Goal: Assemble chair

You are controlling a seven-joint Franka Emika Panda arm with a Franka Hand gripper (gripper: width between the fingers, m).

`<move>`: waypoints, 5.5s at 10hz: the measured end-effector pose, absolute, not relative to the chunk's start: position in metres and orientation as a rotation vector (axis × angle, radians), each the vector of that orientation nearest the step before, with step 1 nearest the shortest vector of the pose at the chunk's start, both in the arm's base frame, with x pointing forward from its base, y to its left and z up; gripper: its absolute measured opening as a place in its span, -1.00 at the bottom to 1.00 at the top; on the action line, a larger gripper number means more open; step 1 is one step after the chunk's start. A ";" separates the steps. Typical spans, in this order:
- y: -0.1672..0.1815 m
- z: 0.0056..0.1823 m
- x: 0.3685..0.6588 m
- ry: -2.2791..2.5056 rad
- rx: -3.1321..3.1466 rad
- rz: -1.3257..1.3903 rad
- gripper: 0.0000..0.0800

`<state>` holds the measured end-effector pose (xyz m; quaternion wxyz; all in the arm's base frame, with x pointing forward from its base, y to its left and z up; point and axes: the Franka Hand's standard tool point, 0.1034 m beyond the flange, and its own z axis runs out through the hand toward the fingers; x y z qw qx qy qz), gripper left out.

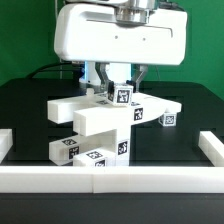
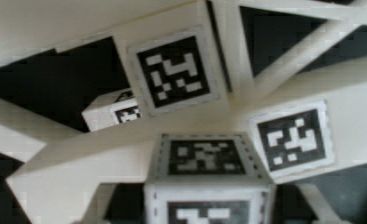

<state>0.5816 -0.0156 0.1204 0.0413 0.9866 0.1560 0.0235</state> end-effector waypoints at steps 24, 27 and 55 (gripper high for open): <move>-0.022 0.119 0.585 -2.022 2.427 0.159 -0.28; -0.019 0.119 0.585 -2.304 2.201 0.141 -0.28; -0.015 0.119 0.593 -1.175 2.912 0.141 0.62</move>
Offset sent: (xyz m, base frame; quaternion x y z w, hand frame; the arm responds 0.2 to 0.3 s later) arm 0.0000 0.0000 0.0000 0.0000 0.0000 0.1296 0.9916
